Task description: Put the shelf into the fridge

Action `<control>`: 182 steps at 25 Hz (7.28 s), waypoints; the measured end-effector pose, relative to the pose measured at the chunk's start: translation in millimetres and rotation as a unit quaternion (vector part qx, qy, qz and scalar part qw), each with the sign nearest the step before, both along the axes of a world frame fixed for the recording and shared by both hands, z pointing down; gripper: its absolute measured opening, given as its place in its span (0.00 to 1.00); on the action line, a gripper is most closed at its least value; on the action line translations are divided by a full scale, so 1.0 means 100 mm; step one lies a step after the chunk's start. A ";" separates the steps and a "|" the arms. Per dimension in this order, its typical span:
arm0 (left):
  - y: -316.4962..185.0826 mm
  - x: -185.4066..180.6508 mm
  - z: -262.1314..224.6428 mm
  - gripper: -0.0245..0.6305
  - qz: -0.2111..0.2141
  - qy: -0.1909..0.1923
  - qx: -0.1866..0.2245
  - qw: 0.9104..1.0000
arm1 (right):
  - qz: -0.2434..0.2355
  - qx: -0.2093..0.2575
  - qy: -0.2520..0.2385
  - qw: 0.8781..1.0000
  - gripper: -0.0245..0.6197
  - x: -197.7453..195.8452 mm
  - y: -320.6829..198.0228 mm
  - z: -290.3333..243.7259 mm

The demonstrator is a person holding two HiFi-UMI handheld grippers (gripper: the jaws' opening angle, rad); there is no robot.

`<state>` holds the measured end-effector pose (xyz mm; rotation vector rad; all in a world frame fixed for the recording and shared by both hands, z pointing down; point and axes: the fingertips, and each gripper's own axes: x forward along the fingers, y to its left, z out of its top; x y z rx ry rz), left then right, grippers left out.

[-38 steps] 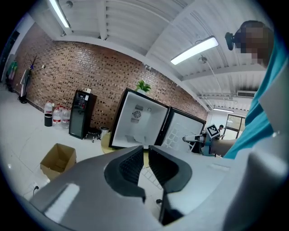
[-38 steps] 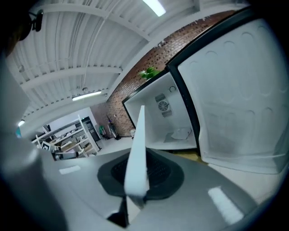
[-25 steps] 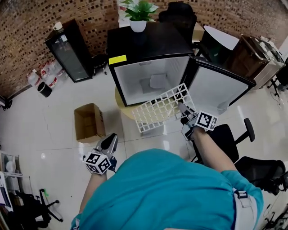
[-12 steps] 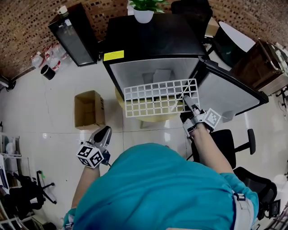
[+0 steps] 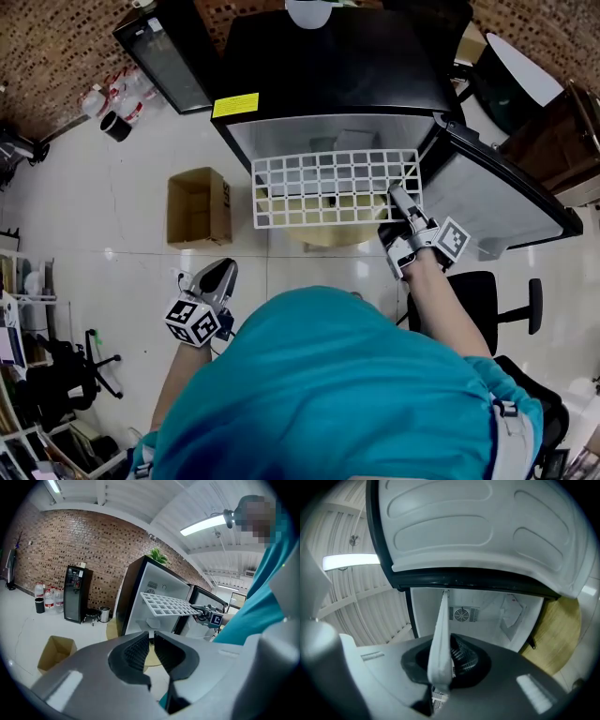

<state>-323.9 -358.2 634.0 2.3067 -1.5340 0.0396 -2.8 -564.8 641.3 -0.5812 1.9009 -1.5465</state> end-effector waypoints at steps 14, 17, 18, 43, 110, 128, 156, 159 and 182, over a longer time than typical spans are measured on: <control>-0.06 -0.11 0.00 0.09 -0.002 0.003 -0.004 1.000 | 0.016 -0.008 -0.023 1.000 0.08 -0.05 -0.16 -0.09; -0.06 -0.11 0.00 0.09 -0.002 0.006 -0.004 1.000 | 0.017 -0.014 -0.023 1.000 0.08 -0.06 -0.17 -0.10; -0.06 -0.11 0.00 0.09 -0.002 0.006 -0.004 1.000 | 0.017 -0.014 -0.024 0.999 0.08 -0.06 -0.17 -0.10; 0.04 -0.06 0.08 0.09 -0.001 0.011 -0.003 1.000 | 0.014 -0.043 -0.034 0.998 0.08 -0.10 -0.14 0.04; 0.25 -0.11 0.11 0.09 -0.022 0.017 -0.003 1.000 | 0.107 -0.045 -0.052 0.992 0.09 -0.06 -0.36 0.01; 0.23 -0.10 0.10 0.09 -0.021 0.017 -0.002 1.000 | 0.066 -0.065 -0.001 0.996 0.09 -0.44 -0.16 0.00; 0.21 -0.22 0.23 0.09 -0.030 0.023 -0.018 0.999 | 0.110 -0.066 -0.051 0.990 0.08 -0.66 -0.81 -0.15; 0.20 -0.23 0.24 0.09 -0.032 0.023 -0.018 0.999 | 0.112 -0.061 -0.069 0.989 0.07 -0.72 -0.92 -0.24; 0.30 -0.28 0.22 0.09 -0.041 0.023 -0.017 0.999 | 0.140 -0.046 -0.070 0.987 0.07 -0.86 -1.49 -0.42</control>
